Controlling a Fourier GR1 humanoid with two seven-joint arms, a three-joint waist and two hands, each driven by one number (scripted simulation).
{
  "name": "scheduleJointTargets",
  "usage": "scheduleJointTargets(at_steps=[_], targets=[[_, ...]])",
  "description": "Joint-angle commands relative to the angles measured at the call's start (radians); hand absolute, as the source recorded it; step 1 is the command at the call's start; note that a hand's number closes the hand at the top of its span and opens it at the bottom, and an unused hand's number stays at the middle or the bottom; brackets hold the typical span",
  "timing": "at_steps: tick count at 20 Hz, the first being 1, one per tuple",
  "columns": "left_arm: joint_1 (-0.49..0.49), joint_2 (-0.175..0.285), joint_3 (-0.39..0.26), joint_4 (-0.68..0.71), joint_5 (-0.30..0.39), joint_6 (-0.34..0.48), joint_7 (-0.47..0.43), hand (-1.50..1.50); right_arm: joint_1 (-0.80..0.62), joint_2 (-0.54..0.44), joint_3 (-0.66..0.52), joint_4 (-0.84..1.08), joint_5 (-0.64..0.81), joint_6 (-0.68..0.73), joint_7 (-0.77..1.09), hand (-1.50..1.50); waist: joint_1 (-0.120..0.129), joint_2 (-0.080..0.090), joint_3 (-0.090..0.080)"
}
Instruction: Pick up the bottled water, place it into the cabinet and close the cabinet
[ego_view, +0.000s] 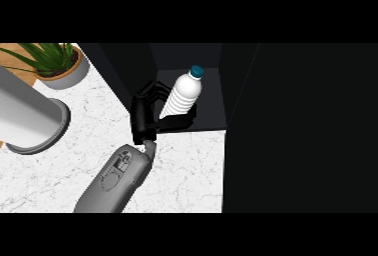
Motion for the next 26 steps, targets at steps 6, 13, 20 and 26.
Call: scheduleJointTargets(at_steps=[6, 13, 20, 26], targets=[[-0.231, 0.106, 0.024, 0.249, -0.062, -0.053, 0.021, 1.5, 0.007, 0.008, 0.037, 0.012, 0.027, 0.003, -0.007, -1.5, -0.046, 0.037, -0.006], [-0.403, 0.125, 0.078, 0.552, -0.094, -0.081, -0.043, 1.5, -0.021, 0.007, 0.005, 0.018, 0.002, 0.002, -0.015, -1.5, -0.042, 0.042, -0.007], [-0.463, 0.054, 0.144, 0.765, -0.091, -0.058, -0.187, -1.5, 0.004, 0.009, 0.016, 0.051, 0.017, 0.008, -0.038, -1.5, -0.028, 0.04, -0.007], [-0.497, 0.072, 0.204, 0.832, -0.066, -0.097, -0.227, -1.5, 0.019, 0.011, 0.024, 0.005, 0.024, -0.004, -0.035, -1.5, -0.023, 0.037, -0.008]])
